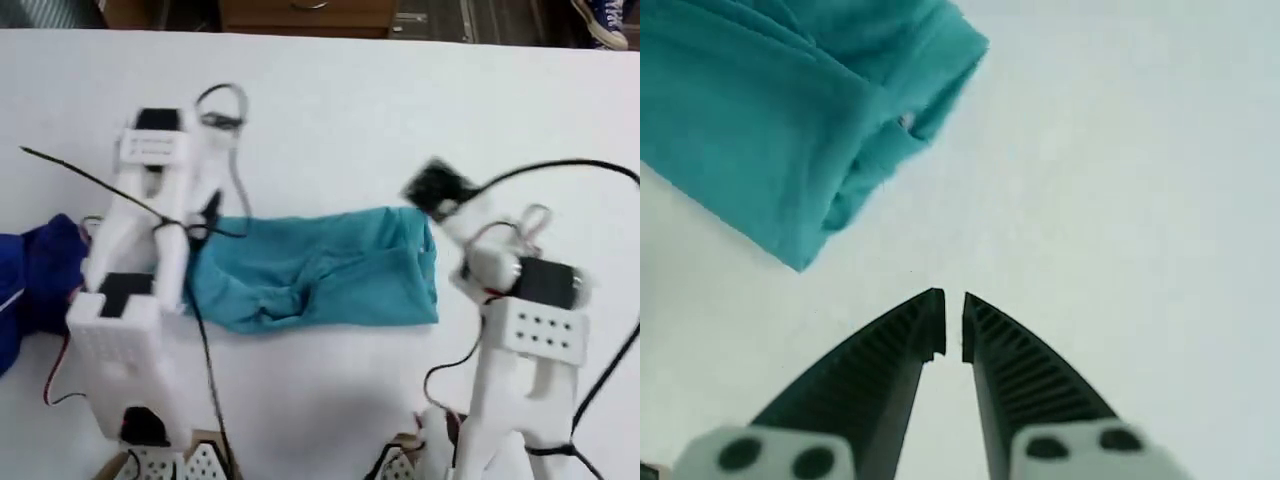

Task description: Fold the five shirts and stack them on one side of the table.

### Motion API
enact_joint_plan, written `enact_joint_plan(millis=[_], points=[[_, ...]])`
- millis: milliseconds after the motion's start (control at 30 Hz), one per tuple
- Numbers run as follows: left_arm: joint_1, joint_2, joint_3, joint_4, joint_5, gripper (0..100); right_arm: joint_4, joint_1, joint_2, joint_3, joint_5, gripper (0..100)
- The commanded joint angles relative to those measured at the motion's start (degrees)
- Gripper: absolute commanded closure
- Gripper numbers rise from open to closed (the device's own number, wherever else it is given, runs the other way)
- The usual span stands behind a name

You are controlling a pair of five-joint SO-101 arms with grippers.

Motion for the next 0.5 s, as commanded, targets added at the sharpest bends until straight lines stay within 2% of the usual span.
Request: enact_joint_plan(millis=[0,233,467], points=[[7.3,-5.5,-2.5,1.3,2.0,98,-5.9,10.6,-1.8,2.7,-0.5,95.7],[16.1,-5.6,-3.4,1.3,1.8,98,-8.7,23.7,-1.8,7.6,-0.2,95.7],[22.2,-5.6,-13.1,1.3,2.2,98,-8.7,25.2,-1.9,8.5,-0.2,95.7]])
